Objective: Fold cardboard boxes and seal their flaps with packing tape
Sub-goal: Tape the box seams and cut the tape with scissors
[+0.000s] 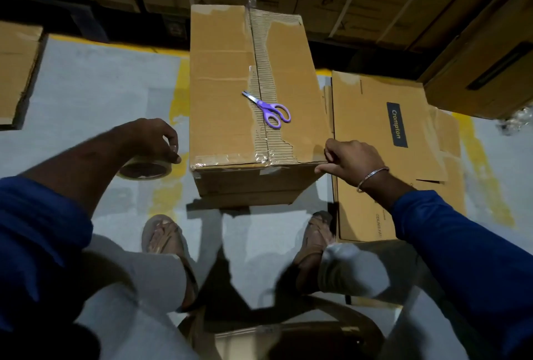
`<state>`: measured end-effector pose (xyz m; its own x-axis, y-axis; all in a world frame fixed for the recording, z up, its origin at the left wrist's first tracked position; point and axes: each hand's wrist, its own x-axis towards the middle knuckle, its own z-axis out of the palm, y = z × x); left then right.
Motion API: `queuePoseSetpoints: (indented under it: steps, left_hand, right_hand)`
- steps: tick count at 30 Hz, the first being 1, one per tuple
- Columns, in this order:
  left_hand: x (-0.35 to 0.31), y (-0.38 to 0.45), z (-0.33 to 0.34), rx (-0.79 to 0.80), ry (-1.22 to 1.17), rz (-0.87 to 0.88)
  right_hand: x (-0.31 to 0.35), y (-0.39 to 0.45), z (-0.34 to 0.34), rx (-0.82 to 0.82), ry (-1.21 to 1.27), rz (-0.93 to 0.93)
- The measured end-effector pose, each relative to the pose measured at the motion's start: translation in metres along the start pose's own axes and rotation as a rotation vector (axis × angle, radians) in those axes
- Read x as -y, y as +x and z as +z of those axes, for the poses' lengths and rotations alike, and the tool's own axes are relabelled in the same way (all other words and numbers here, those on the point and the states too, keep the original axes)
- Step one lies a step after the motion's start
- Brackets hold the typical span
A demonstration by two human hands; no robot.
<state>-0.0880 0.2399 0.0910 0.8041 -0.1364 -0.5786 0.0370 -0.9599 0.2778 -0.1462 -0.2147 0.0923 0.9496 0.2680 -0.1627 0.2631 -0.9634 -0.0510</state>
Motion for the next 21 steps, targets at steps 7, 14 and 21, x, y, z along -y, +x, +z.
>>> queuePoseSetpoints:
  steps: [7,14,21]
  left_hand:
    - [-0.006,0.003,-0.001,0.021,-0.026,-0.004]
    - [-0.01,0.004,0.0,0.022,-0.028,-0.01]
    - [-0.01,0.006,-0.001,0.041,-0.009,-0.015]
  right_hand:
    - [-0.018,-0.014,0.009,0.122,0.484,0.281]
    - [-0.026,-0.017,0.003,0.321,0.977,0.29]
    - [0.011,-0.019,-0.02,0.42,1.174,0.509]
